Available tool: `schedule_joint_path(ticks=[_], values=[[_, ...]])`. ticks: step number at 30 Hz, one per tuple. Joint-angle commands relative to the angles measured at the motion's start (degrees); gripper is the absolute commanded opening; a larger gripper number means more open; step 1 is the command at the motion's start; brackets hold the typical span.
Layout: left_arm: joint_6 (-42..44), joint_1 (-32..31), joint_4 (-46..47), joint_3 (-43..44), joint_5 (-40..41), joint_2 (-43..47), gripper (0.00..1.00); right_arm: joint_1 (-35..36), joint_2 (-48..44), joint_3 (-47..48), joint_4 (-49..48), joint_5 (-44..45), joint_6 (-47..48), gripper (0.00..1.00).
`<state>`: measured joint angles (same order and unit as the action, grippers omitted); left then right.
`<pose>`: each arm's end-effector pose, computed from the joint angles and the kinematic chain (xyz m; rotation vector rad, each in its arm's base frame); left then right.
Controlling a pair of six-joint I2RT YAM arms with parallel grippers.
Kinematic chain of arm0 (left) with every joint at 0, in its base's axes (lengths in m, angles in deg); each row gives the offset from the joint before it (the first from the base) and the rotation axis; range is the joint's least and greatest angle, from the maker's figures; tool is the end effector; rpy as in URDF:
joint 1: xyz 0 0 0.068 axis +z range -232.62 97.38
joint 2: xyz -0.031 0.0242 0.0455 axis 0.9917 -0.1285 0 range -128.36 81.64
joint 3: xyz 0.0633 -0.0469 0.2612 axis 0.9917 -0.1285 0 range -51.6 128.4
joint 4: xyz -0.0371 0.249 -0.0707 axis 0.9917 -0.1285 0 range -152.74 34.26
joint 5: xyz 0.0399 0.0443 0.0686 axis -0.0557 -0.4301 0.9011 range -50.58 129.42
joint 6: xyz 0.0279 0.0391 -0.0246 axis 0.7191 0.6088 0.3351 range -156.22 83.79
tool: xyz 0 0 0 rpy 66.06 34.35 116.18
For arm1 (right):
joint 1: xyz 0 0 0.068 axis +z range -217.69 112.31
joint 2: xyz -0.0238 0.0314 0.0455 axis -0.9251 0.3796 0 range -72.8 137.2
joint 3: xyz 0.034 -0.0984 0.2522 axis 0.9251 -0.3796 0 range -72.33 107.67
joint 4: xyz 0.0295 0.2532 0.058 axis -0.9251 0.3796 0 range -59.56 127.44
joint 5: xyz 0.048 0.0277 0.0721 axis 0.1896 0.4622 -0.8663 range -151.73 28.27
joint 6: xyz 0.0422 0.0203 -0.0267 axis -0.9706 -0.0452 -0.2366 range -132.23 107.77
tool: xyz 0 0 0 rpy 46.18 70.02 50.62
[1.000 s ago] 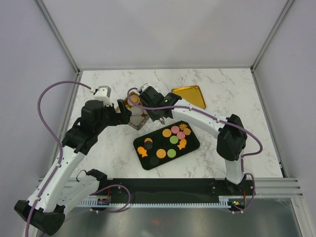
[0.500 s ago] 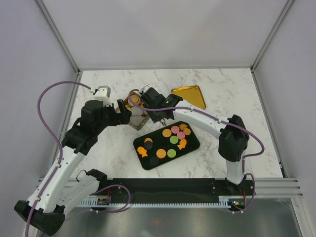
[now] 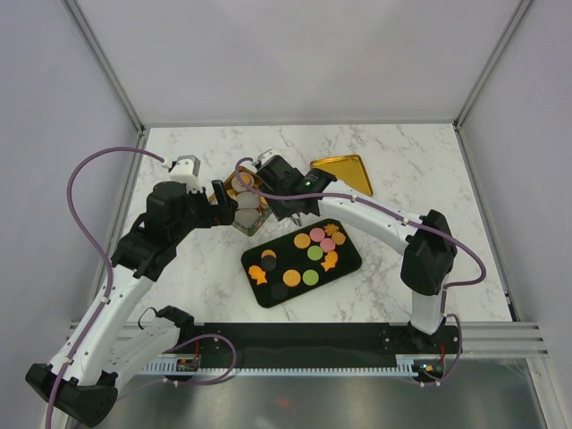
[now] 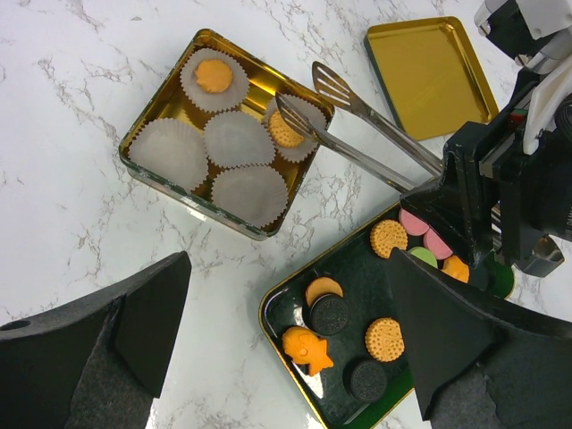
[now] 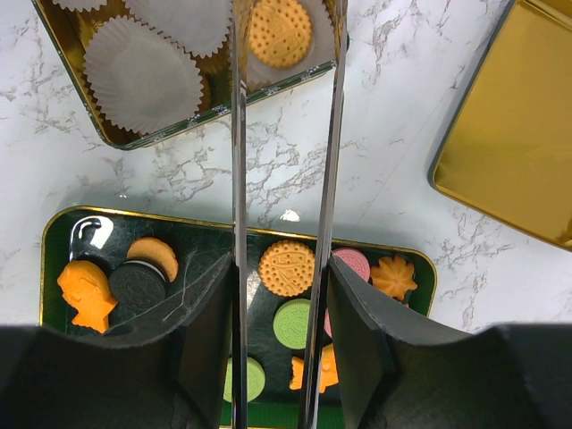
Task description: Pack the cookies
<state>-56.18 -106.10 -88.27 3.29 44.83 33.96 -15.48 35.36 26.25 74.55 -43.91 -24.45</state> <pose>0.1634 -0.0674 0.3522 0.0017 2.0319 -0.3869 0.2645 0.3234 0.2959 -0.7177 2.3403 0.1031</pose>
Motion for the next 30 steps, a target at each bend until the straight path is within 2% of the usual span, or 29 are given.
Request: schedule_joint_path(ticks=[1, 6, 12, 22, 30], values=[[-0.7, 0.1, 2.3, -0.6, 0.3, 0.8, 1.0, -0.3, -3.0, 0.4, -1.7, -0.3, -0.3, 0.51], [-0.6, 0.1, 2.3, -0.6, 0.4, 0.8, 1.0, -0.3, -3.7, 0.0, -1.7, -0.2, -0.3, 0.51], [-0.7, 0.1, 2.3, -0.5, 0.2, 0.6, 1.0, -0.3, -8.9, -0.2, 0.4, -0.5, 0.0, 0.51], [-0.8, 0.2, 2.4, -0.2, -0.8, 0.7, 1.0, -0.3, -28.0, -19.4, 5.1, -6.2, -3.3, 0.51], [-0.9, 0.2, 2.4, -0.1, -0.8, 0.4, 1.0, -0.3, -31.3, -27.1, 6.1, -11.3, -4.1, 0.52]])
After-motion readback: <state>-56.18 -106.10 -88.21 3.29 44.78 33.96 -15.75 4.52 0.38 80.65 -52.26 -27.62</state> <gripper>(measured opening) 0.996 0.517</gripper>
